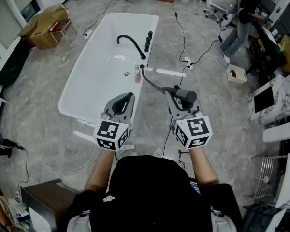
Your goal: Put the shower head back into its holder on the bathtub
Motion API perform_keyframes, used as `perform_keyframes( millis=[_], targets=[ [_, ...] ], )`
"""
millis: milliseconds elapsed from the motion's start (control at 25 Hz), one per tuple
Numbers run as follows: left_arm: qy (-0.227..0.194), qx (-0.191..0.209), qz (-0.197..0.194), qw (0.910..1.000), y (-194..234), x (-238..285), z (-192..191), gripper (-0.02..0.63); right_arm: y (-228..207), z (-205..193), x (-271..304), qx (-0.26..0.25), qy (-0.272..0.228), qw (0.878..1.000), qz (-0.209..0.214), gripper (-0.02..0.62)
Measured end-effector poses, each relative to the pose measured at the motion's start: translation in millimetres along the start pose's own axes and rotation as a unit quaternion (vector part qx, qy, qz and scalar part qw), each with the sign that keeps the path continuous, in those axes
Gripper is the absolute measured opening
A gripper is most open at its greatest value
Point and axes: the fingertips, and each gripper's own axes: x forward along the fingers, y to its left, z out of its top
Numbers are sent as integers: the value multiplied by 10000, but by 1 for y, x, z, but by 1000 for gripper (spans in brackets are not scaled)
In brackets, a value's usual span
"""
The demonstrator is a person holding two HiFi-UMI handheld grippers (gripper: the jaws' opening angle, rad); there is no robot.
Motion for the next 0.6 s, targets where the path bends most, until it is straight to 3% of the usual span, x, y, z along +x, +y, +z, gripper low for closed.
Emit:
perform_keyframes(
  millis=[600],
  targets=[
    [91,-35,22,10000,-7,21,-5,14,-21,-5,5,81,-34,10000,0,143]
  ],
)
